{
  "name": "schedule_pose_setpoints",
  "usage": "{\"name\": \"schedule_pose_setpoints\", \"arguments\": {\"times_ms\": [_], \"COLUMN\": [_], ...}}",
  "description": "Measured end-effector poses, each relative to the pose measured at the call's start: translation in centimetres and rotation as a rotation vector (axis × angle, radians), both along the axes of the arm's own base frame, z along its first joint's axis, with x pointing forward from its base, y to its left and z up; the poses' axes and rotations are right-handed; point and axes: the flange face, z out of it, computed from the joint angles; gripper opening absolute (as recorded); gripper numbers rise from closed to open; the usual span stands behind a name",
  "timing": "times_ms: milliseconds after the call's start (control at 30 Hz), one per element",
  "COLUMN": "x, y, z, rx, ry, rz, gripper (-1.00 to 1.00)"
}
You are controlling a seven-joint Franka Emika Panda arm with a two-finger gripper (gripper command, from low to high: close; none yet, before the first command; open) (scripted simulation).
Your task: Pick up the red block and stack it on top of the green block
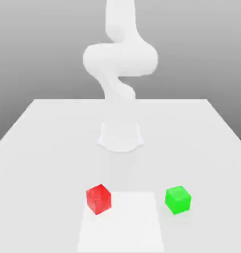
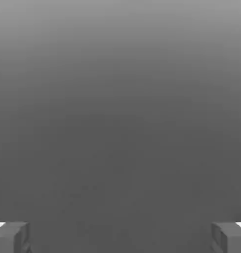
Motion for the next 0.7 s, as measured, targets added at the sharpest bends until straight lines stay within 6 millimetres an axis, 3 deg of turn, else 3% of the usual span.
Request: {"name": "schedule_pose_setpoints", "arguments": {"times_ms": [133,300,433,567,700], "x": [4.0,5.6,4.2,-0.2,-1.3], "y": [-1.8,-2.8,-3.3,-4.2,-4.6], "z": [-9.9,-22.4,-32.5,-42.7,-46.3], "rx": [-0.036,-0.091,-0.145,-0.218,-0.237], "ry": [0.146,0.322,0.472,0.646,0.684], "rz": [0.104,0.241,0.363,0.510,0.549], "gripper": [0.00,0.00,0.00,0.00,0.00]}}
